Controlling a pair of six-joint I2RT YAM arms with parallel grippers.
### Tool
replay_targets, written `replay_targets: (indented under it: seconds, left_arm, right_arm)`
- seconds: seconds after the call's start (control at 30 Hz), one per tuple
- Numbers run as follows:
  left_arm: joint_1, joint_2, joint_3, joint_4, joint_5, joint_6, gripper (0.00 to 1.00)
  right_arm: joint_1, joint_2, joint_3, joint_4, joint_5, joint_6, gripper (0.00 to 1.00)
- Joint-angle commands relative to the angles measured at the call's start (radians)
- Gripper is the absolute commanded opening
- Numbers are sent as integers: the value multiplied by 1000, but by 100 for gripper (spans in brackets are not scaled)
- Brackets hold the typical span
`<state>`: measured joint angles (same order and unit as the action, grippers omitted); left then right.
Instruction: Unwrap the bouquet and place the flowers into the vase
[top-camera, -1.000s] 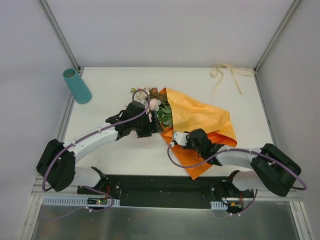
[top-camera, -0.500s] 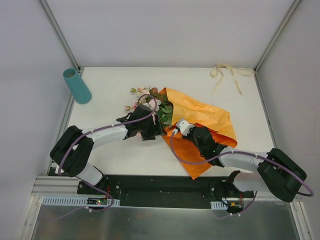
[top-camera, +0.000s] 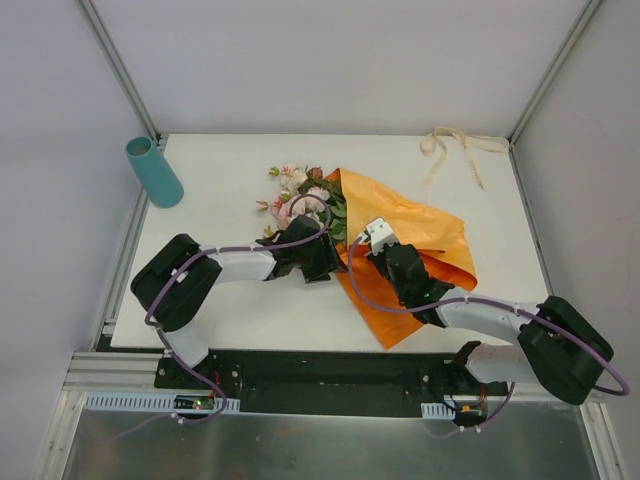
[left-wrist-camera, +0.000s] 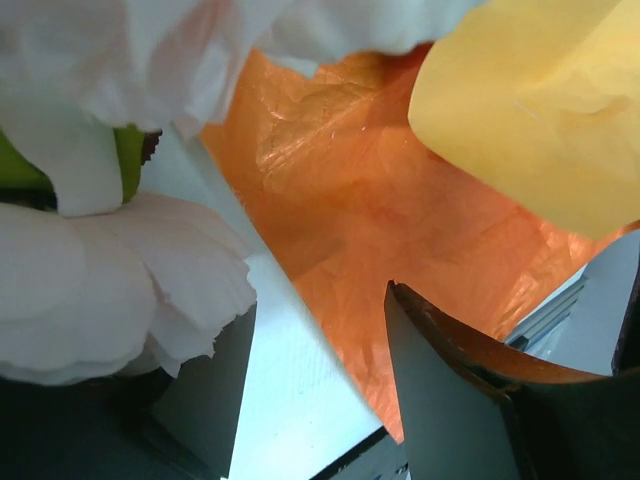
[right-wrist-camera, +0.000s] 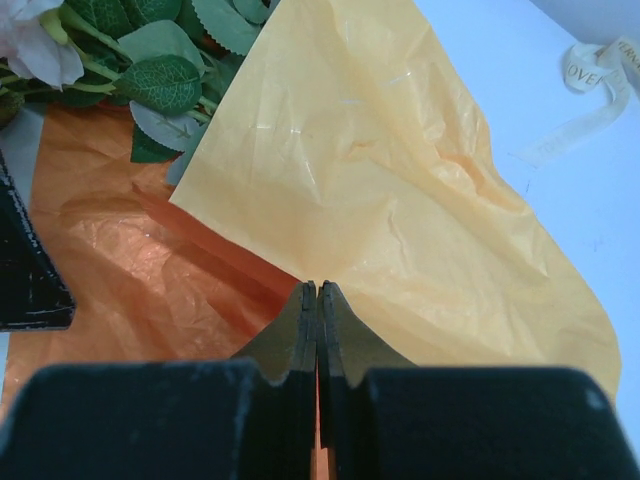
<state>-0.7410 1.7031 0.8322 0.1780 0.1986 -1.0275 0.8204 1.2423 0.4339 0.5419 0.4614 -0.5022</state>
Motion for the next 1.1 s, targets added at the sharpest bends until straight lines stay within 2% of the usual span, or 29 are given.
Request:
replay_targets:
  seconds: [0.0,0.33,0.67,0.83,0.93,1.03,1.07]
  left_arm:
    - [-18,49,12,9,-79,-23,56]
    - [-37,36,-7,9,-192,-60,36]
    - [-98,73,4,12,-245,-143,38]
    - [-133,90,-22,11,-269,-189,34]
    - [-139,89,-18,6,-280,-178,25]
    - [-141,64,7,-63,-320,-154,3]
    - [-140,49,11,-101,-344,-145,0]
  right_arm:
    - [-20,-24,31,1,-1,86,0]
    - [-52,-32,49,-22,-17,143,0]
    - [-58,-44,45,-25,-49,175,0]
    - [-60,-70,35,-42,-61,180,0]
    - [-61,-83,34,-49,-50,182,0]
    - [-70,-83,42,-49,-30,200,0]
    - [-79,-80,49,-49,-27,206,0]
